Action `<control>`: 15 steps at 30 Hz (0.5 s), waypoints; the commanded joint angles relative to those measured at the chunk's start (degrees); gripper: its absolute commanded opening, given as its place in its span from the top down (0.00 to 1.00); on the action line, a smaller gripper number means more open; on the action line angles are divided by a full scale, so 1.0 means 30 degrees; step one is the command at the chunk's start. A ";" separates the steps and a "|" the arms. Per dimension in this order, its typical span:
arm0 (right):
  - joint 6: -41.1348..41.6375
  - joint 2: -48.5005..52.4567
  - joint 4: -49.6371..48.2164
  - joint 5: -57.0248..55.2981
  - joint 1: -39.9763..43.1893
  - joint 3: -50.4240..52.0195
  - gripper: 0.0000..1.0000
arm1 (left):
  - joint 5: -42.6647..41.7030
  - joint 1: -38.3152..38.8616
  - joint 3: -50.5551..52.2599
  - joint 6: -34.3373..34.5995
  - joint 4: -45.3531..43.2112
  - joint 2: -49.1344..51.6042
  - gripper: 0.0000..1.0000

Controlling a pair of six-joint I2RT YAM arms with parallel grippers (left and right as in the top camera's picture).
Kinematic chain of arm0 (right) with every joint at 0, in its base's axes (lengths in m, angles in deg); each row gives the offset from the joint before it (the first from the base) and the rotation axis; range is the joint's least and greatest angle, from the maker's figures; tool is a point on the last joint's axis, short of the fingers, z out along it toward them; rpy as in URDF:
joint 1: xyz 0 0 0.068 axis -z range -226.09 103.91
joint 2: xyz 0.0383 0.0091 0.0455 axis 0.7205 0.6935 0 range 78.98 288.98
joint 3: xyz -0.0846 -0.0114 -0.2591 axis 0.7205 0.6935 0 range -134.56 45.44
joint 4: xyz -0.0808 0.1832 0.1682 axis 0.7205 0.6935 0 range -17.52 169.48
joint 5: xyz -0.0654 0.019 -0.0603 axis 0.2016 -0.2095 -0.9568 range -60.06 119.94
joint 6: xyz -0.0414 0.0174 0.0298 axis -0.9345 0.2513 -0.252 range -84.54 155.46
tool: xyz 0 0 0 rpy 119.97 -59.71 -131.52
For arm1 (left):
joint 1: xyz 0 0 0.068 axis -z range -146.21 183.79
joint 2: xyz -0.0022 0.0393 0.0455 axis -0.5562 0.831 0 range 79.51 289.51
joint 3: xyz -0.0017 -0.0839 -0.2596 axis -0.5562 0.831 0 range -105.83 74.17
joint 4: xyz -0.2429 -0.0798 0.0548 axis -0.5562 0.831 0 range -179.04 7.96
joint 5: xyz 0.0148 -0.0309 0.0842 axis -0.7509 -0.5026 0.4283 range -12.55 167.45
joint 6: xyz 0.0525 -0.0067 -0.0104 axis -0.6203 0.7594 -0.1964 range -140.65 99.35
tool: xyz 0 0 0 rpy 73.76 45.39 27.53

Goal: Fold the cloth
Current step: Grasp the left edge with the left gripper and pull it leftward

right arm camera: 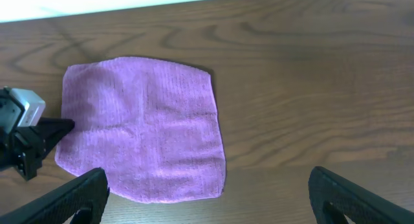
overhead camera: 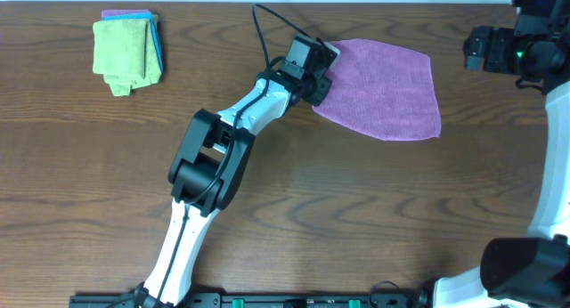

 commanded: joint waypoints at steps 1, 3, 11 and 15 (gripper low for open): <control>-0.0240 -0.0073 0.0066 0.0153 0.0080 0.0182 0.01 | 0.0401 0.0007 -0.0379 -0.0423 0.0058 0.0160 0.94; -0.0233 -0.0066 0.0124 0.0153 0.0080 0.0182 0.01 | 0.0525 -0.0015 -0.0379 -0.0656 0.0233 0.0277 0.94; -0.0240 -0.0066 0.0262 0.0153 0.0080 0.0182 0.01 | 0.1705 -0.0087 -0.0379 -0.1413 0.1552 0.0656 0.94; -0.0240 -0.0073 0.0364 0.0153 0.0080 0.0182 0.01 | 0.4845 -0.0233 -0.0379 -0.1421 0.2397 0.0648 0.94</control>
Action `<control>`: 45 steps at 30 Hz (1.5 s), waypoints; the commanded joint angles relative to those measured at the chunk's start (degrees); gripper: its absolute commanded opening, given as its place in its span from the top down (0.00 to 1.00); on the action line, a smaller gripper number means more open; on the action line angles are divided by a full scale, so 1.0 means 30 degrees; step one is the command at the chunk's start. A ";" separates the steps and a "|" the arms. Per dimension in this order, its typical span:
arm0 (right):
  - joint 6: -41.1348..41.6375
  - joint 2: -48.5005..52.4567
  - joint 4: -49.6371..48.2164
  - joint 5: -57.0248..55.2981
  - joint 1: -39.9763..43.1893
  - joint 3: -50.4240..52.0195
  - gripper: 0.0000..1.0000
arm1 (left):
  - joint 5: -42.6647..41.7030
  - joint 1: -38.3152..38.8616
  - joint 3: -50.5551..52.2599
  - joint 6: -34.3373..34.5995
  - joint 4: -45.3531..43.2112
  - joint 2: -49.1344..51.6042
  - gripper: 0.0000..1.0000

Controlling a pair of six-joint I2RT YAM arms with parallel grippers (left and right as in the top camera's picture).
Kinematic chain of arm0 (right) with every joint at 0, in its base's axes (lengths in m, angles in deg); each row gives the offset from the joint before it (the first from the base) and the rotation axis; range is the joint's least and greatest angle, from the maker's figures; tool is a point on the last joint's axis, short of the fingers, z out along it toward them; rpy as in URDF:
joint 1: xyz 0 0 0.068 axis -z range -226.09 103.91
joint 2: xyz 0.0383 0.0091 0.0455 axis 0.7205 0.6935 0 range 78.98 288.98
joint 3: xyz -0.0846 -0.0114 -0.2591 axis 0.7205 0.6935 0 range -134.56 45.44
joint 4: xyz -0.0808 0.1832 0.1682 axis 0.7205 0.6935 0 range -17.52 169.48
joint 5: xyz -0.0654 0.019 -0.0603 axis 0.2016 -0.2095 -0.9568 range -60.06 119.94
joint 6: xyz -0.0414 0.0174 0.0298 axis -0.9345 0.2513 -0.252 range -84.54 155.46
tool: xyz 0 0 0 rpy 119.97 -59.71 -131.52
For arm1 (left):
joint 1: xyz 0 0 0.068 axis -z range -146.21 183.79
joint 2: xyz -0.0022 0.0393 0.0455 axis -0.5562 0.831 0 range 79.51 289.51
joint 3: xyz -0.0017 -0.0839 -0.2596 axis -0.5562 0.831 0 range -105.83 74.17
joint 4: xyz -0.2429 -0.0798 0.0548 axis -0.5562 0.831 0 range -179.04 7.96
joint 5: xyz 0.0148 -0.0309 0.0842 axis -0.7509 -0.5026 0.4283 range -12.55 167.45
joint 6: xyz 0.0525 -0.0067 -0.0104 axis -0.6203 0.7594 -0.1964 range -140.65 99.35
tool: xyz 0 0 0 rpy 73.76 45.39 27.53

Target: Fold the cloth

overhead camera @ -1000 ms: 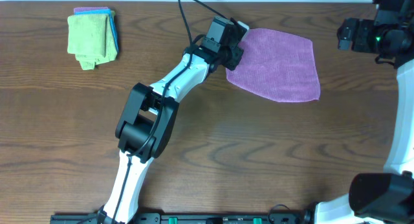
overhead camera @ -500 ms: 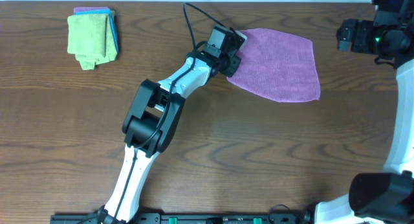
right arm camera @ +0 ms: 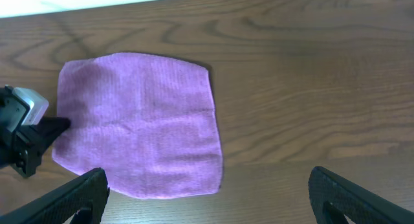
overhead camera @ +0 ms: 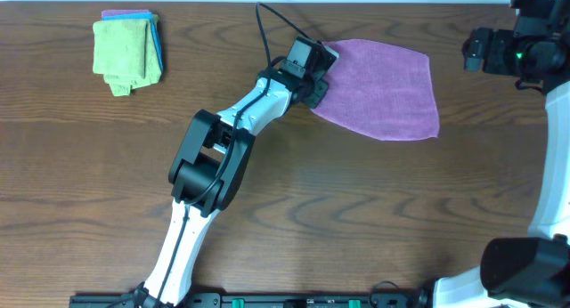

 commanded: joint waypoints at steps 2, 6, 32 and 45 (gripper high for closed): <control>-0.0248 -0.0073 0.0197 0.0146 0.0080 0.0160 0.01 | 0.4430 -0.0423 0.0022 -0.0415 0.1144 0.0605 0.94; -0.0255 0.0007 0.0255 0.0138 0.0029 0.0554 0.01 | 0.5537 -0.0933 0.0022 -0.0408 0.1945 0.0605 0.94; 0.0328 0.0138 -0.8211 0.4568 -0.2390 1.1351 0.01 | 0.4503 -0.2637 -0.0007 0.3191 0.5238 -0.0787 0.94; 0.0226 0.0138 -0.8364 0.4561 -0.2419 1.1351 0.01 | 0.2484 -0.3140 -0.0007 0.3832 0.7898 -0.5982 0.94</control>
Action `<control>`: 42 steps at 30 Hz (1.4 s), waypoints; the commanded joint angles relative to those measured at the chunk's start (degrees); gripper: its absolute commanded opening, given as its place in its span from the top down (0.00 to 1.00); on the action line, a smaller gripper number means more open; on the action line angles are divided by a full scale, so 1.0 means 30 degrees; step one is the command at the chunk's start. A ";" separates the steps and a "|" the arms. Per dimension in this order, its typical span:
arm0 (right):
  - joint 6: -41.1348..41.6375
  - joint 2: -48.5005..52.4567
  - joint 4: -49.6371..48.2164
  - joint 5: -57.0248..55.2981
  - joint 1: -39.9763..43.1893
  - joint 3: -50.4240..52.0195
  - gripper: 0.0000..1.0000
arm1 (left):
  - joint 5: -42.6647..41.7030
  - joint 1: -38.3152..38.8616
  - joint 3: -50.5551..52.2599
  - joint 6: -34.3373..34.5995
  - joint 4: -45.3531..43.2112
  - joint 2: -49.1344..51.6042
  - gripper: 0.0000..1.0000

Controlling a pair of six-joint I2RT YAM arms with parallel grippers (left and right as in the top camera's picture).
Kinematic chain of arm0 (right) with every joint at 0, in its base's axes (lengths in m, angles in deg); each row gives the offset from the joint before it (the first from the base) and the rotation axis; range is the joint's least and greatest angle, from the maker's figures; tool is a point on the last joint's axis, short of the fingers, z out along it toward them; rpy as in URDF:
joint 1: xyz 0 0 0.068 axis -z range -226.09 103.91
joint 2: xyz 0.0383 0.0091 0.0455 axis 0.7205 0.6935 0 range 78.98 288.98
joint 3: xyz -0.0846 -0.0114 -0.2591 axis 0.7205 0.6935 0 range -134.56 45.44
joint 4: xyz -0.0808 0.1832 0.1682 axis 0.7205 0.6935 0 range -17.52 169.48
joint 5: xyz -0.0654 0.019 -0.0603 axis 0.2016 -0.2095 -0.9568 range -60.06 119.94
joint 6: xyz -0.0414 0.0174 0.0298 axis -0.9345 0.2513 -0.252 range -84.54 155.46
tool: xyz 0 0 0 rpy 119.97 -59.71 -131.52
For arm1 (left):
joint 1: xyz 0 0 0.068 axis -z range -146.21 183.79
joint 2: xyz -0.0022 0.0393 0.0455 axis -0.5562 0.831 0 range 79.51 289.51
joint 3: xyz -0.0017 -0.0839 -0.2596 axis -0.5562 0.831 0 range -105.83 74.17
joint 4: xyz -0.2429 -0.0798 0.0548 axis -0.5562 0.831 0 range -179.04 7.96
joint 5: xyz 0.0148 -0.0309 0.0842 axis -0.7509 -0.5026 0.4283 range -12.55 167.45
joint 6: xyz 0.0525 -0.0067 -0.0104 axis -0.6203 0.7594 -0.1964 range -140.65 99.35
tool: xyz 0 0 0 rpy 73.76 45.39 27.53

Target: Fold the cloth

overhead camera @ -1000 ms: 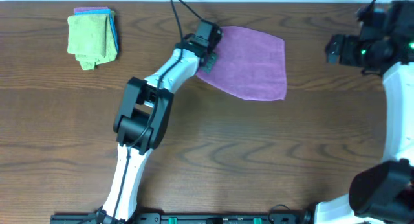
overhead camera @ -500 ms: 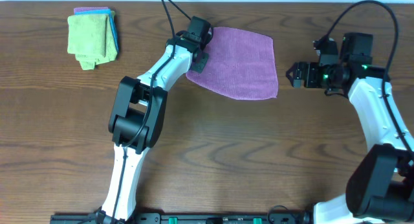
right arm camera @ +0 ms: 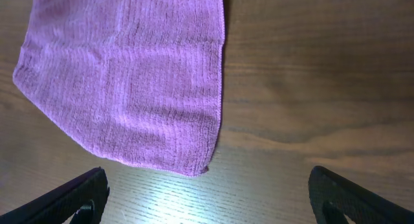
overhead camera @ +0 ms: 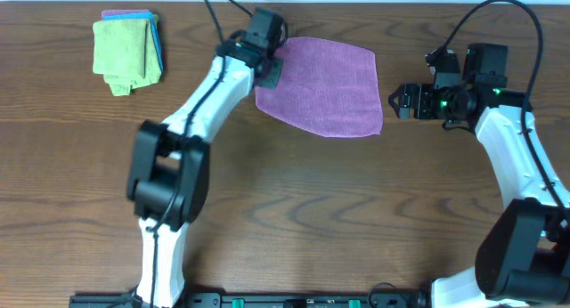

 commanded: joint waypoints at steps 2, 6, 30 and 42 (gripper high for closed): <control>0.0066 0.0095 -0.0015 0.0277 -0.0095 0.0000 0.01 | -0.4022 -0.0947 -0.0051 0.0495 0.1800 -0.1151 0.94; 0.0073 0.0095 0.0036 0.0277 -0.0095 0.0000 0.01 | -0.6892 -0.1668 0.0364 0.0772 0.2827 -0.1086 0.94; 0.0080 0.0095 0.1246 0.0714 -0.0095 0.0000 0.01 | -1.1103 -0.4131 1.0244 0.3184 -0.6011 -0.4772 0.82; 0.0087 0.0095 0.1523 0.0852 -0.0168 0.0000 0.01 | -1.4928 -0.4328 1.0244 0.6186 -0.9486 -0.4772 0.05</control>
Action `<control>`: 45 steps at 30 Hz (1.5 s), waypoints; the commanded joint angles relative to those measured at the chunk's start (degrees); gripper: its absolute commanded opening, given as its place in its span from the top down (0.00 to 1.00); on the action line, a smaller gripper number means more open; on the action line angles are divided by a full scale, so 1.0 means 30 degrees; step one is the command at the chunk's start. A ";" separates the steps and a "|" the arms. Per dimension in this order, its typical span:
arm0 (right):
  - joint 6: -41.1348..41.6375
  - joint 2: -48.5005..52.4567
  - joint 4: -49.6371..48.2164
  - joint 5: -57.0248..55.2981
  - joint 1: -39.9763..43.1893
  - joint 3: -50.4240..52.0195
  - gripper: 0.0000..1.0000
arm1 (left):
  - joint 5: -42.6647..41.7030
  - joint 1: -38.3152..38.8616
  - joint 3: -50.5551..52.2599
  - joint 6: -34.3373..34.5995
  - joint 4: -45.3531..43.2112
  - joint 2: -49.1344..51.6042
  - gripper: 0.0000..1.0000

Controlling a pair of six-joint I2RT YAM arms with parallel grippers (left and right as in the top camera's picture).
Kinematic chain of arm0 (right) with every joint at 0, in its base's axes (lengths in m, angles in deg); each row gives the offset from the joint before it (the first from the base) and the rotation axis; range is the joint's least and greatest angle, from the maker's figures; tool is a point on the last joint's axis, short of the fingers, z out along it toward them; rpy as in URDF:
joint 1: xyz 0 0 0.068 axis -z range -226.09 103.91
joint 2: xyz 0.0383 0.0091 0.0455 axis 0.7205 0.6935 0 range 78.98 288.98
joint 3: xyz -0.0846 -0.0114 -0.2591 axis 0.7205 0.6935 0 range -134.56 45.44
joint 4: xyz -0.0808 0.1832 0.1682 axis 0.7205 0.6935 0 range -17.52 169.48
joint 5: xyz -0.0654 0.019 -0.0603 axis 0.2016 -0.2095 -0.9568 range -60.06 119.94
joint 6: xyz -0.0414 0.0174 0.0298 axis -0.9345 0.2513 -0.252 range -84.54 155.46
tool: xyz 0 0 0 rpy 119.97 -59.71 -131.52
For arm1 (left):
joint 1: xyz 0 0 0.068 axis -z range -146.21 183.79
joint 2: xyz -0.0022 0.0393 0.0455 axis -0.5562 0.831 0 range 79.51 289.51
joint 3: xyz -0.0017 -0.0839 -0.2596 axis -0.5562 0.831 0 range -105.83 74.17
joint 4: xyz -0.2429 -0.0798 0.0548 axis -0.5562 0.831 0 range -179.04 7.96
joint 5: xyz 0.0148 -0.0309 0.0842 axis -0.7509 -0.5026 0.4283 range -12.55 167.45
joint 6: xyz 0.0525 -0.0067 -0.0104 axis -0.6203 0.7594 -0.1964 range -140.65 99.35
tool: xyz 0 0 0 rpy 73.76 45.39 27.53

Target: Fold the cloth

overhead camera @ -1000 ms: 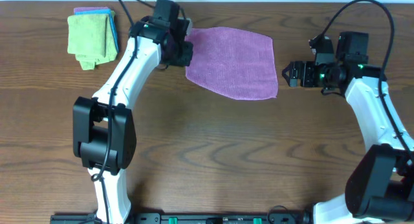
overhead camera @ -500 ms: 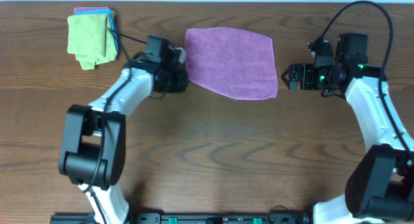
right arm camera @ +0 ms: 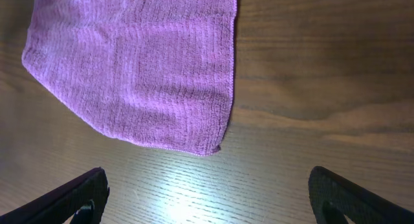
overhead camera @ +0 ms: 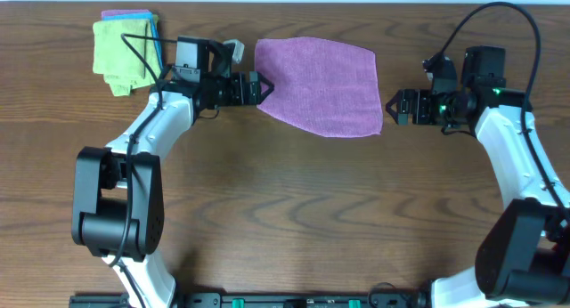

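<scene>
A purple cloth point(overhead camera: 321, 84) lies flat at the back middle of the table. Its lower right corner point(right arm camera: 217, 149) shows in the right wrist view. My left gripper point(overhead camera: 258, 87) points right at the cloth's left edge and looks open, holding nothing. My right gripper point(overhead camera: 398, 106) hovers just right of the cloth's lower right corner. In its own view the right gripper point(right arm camera: 207, 175) is wide open, with bare wood between its fingers and the cloth ahead of them.
A stack of folded cloths point(overhead camera: 129, 50), green on top of blue and pink, sits at the back left. The table's far edge point(overhead camera: 356, 0) runs just behind the purple cloth. Cables rise from both wrists.
My left arm has swung from the cloth's top left corner to its left side, and the gripper now points right at the edge. The cloth has stayed put. The right gripper barely shifted.
The cloth first lay at the back right with my left gripper on its left edge and the right arm raised at the far right. Later the cloth lay further left, mid-table, with the right gripper lowered beside its right corner. Now the left gripper is off it.
</scene>
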 commanded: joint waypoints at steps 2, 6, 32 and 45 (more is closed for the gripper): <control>0.0095 0.0095 0.0117 0.0321 -0.0168 0.0000 0.01 | 0.0554 -0.0029 0.0022 0.2361 -0.0226 -0.0364 0.04; 0.0073 0.0095 0.0153 0.0714 -0.0168 0.0000 0.01 | 0.1231 -0.0022 0.0022 0.2506 -0.0357 -0.0080 0.04; 0.0189 0.2310 -0.2885 0.1770 -0.3024 0.0000 0.99 | -0.0423 -0.0029 0.0022 0.5493 -0.3643 0.3548 0.04; 0.1341 0.5064 -0.4976 0.1814 -0.3118 0.0000 0.99 | -0.0408 -0.0029 0.0022 0.6579 -0.4889 0.3825 0.05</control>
